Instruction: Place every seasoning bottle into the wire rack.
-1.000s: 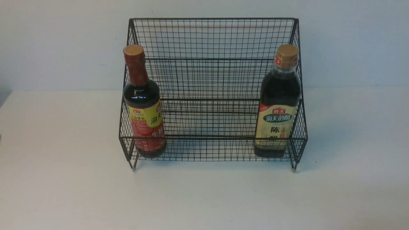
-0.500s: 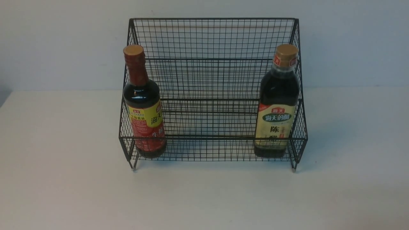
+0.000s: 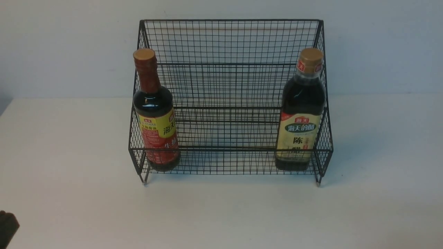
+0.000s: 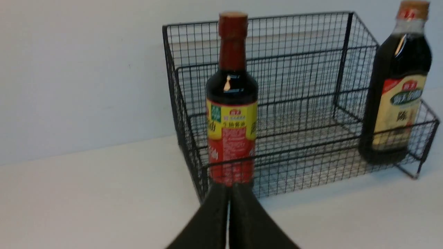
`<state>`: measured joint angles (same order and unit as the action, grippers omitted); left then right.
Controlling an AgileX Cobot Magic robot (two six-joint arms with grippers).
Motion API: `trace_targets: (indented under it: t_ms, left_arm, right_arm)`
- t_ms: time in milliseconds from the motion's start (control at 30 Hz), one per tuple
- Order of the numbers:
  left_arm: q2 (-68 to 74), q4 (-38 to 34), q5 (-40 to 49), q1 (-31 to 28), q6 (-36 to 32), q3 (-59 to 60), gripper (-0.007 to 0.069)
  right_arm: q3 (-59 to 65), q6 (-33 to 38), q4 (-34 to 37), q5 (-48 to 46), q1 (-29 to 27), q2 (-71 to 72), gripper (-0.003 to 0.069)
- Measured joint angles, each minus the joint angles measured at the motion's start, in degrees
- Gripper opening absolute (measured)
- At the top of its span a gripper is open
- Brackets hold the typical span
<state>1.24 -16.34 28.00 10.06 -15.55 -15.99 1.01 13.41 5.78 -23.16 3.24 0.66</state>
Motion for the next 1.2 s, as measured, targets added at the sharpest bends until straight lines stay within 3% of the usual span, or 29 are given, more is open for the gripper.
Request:
trace_targets:
  t_ms: [300, 533, 1200]
  left_arm:
    - [-0.8, 8.8, -9.8, -4.1, 1.2, 12.0, -0.0004]
    - [-1.8, 10.8, -10.2, -10.0, 6.1, 17.6, -0.0004]
    - [-1.8, 11.7, -6.8, -10.2, 6.6, 17.7, -0.0004]
  right_arm:
    - [0.0, 0.0, 0.0, 0.0, 0.0, 0.0, -0.0015]
    - [0.0, 0.0, 0.0, 0.0, 0.0, 0.0, -0.0015]
    - [0.0, 0.0, 0.0, 0.0, 0.0, 0.0, -0.0015]
